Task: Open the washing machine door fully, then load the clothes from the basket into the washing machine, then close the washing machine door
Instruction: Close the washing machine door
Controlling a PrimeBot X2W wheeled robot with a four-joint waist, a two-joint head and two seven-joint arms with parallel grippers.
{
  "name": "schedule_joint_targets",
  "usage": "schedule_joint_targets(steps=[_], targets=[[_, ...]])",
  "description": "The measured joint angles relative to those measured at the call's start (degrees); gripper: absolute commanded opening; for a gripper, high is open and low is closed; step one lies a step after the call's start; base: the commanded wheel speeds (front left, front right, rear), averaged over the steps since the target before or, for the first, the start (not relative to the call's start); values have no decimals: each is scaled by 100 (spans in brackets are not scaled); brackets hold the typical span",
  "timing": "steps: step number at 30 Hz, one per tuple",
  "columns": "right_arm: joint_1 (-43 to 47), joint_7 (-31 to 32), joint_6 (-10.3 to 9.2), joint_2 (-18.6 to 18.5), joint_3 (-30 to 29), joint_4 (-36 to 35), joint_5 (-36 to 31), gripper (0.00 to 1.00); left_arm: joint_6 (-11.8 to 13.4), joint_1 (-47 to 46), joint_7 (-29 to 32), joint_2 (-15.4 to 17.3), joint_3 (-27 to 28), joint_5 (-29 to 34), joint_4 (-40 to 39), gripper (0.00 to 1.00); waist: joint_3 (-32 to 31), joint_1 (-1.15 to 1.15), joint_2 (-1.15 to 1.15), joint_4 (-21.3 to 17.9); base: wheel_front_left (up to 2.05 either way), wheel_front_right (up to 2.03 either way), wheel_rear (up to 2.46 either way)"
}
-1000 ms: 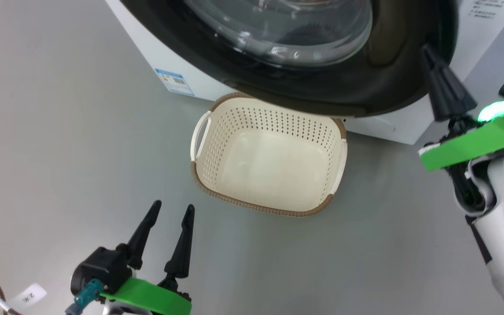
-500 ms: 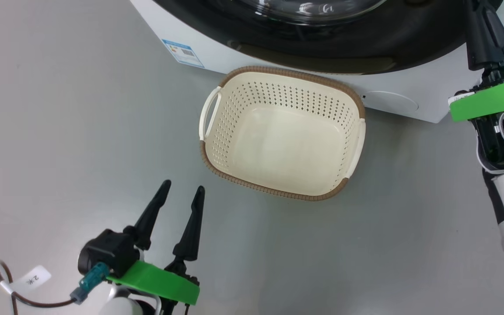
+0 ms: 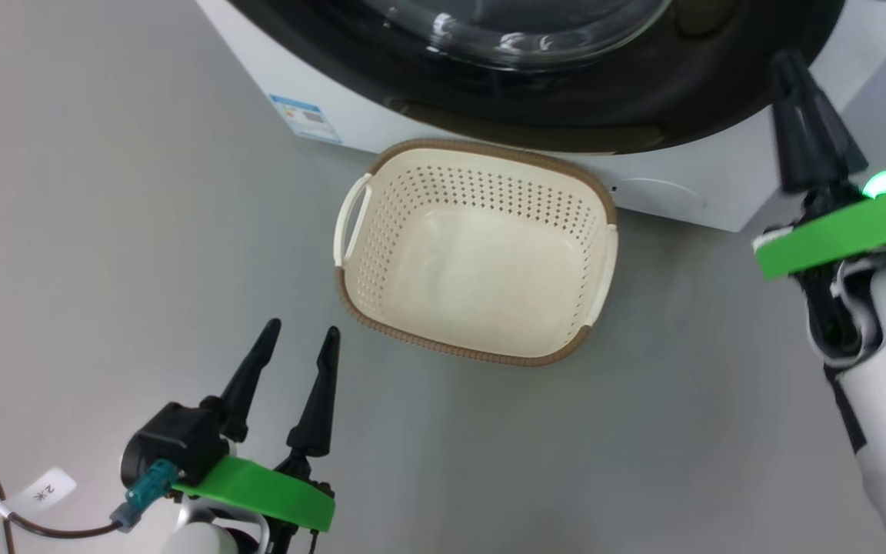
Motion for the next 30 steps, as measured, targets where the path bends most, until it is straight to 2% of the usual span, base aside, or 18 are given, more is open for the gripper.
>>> schedule_joint_targets(steps=[5, 14, 17, 30], targets=[[538, 0, 0, 21, 88, -47, 0, 100, 0, 26, 0, 0, 137, 76, 115, 100, -175, 0, 0, -194, 0, 0, 0], [1447, 0, 0, 102, -92, -171, -12, 100, 0, 68, 0, 0, 347, 245, 293, 100, -491, 0, 0, -589, 0, 0, 0], [1818, 0, 0, 203, -245, -224, -73, 100, 0, 157, 0, 2, 458, 325, 371, 100, -661, 0, 0, -808, 0, 0, 0], [2708, 0, 0, 232, -643, -263, -186, 100, 0, 499, 0, 74, 799, 297, 528, 100, -1183, 0, 0, -1523, 0, 0, 0]])
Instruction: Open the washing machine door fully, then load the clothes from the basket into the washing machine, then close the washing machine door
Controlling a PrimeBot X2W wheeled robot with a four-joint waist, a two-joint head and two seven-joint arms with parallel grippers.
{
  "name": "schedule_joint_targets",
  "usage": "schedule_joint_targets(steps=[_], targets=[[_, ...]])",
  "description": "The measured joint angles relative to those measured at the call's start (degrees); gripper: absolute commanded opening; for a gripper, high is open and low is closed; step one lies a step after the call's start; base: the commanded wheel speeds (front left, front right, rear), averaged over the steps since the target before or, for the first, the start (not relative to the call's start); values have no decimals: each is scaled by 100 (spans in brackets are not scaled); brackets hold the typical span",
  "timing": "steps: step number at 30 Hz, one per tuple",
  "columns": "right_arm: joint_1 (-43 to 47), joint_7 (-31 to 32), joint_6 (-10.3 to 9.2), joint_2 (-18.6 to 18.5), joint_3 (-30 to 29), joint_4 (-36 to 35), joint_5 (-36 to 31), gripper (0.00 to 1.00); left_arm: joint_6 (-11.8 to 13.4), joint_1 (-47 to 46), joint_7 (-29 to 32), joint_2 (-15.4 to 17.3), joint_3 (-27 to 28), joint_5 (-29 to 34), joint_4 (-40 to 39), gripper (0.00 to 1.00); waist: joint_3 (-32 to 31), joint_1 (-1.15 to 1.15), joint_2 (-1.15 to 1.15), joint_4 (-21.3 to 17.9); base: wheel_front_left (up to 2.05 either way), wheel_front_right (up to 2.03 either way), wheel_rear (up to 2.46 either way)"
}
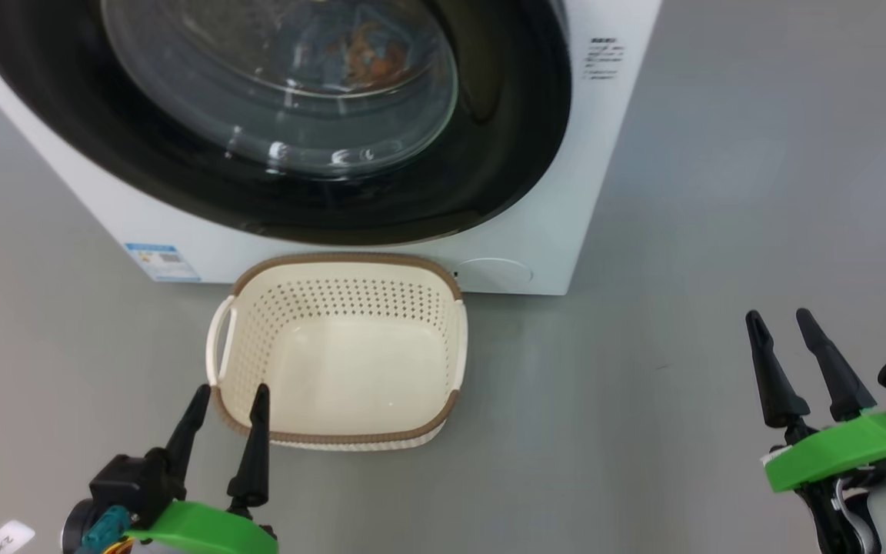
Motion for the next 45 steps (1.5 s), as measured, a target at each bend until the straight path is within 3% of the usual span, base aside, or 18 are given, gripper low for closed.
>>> schedule_joint_targets(steps=[22, 44, 45], targets=[[699, 0, 0, 124, -268, 11, -34, 100, 0, 534, 0, 151, 541, 47, 14, 100, -600, 0, 0, -759, 0, 0, 0], [803, 0, 0, 170, -334, -19, -75, 100, 0, 595, 0, 159, 758, 163, -119, 100, -661, 0, 0, -819, 0, 0, 0], [804, 1, 2, 185, -332, 30, -71, 0, 1, 595, 2, 148, 747, 159, -70, 0, -660, 1, 0, -819, 0, 0, 0]])
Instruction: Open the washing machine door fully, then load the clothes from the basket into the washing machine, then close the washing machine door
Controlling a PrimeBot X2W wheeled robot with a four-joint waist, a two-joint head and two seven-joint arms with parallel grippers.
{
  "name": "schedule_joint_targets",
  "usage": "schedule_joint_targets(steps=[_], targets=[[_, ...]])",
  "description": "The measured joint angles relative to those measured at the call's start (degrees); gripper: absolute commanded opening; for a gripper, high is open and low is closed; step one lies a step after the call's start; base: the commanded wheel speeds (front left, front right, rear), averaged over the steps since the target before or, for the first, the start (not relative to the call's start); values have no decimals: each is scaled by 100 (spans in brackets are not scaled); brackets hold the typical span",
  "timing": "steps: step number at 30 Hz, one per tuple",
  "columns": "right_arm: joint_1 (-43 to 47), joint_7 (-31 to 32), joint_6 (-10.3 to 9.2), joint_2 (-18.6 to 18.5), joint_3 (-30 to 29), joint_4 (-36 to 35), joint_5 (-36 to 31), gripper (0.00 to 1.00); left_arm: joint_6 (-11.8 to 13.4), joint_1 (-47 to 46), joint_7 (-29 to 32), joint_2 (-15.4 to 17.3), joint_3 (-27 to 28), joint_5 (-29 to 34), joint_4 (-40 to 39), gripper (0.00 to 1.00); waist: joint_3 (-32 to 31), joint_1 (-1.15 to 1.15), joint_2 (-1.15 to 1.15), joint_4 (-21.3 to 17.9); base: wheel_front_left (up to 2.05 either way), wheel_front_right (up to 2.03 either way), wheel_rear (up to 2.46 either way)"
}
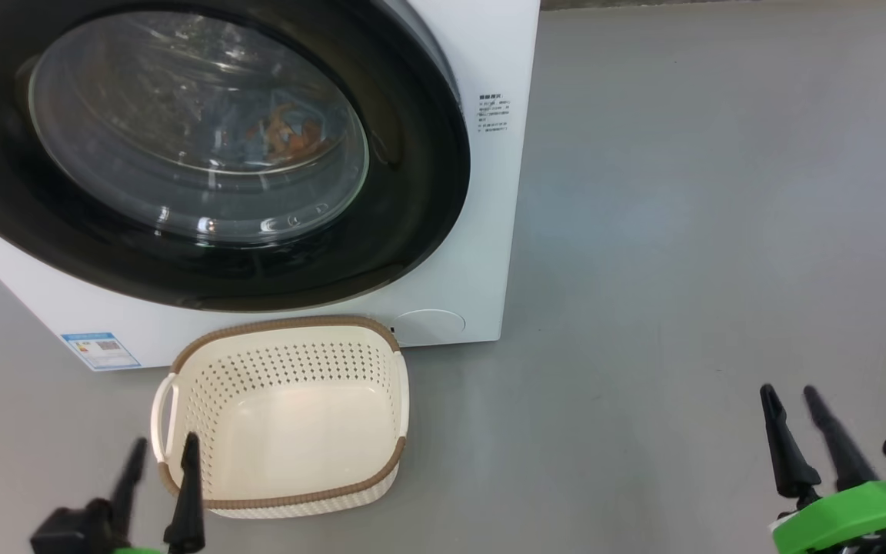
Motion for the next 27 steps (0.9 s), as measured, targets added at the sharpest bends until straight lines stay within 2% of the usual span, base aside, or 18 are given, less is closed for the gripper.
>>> schedule_joint_targets(steps=[7, 11, 16, 27], targets=[[36, 43, 0, 301, 18, 371, 67, 0, 0, 151, 54, -186, -77, -92, 379, 0, -4, 0, 0, 2, 0, 0, 0], [104, 110, 0, 309, 7, 367, 244, 0, 0, 148, 110, -181, -69, -321, 379, 0, -31, 12, 0, 12, 0, 0, 0], [115, 191, 0, 325, -7, 348, 482, 0, 0, 143, 186, -181, -60, -625, 379, 0, -40, 2, 0, 24, 0, 0, 0], [114, 359, 0, 376, -40, 296, 977, 0, 0, 131, 359, -181, -34, -1255, 379, 0, -69, 1, 0, 47, 0, 0, 0]])
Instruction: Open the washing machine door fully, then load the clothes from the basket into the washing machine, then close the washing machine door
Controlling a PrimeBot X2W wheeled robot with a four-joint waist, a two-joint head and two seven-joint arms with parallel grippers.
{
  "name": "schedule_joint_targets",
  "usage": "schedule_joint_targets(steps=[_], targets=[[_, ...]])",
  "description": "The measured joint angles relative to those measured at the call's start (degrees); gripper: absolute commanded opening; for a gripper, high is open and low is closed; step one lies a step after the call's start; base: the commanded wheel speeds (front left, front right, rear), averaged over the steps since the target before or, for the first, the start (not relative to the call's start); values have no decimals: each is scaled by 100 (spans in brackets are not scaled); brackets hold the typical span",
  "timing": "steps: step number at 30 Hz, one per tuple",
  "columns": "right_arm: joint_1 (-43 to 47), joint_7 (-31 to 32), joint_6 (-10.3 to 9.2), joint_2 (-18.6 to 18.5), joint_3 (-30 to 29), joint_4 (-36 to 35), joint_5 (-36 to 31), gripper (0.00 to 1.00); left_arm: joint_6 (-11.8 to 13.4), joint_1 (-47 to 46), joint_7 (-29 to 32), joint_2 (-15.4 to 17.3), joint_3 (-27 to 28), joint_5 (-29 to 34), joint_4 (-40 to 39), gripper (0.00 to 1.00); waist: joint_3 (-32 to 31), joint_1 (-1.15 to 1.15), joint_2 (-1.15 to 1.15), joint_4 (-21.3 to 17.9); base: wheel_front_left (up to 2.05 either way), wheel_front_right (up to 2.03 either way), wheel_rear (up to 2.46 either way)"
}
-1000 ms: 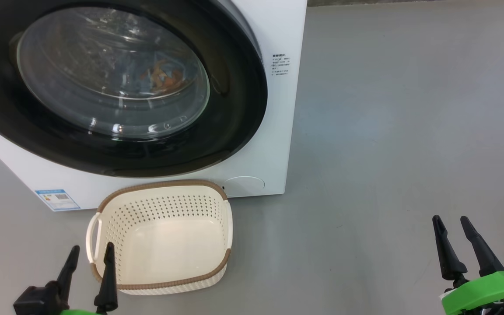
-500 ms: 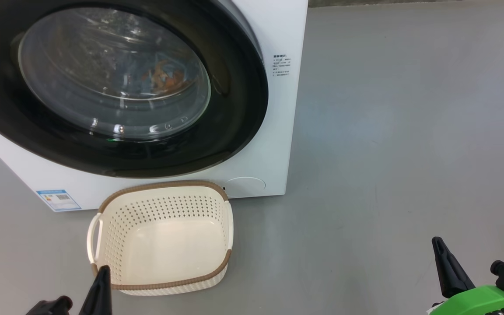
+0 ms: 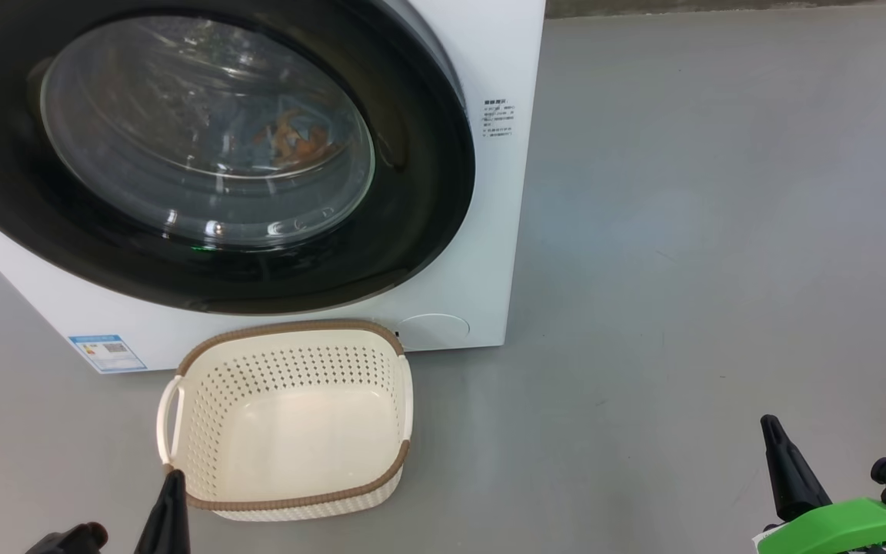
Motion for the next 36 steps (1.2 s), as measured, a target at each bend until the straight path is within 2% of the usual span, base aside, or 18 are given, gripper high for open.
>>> schedule_joint_targets(steps=[36], targets=[[-1, 605, 0, 283, -221, -213, 1802, 0, 1, -144, 605, -3, 145, -2257, 1, 0, -118, -1, 0, 81, 0, 0, 0]])
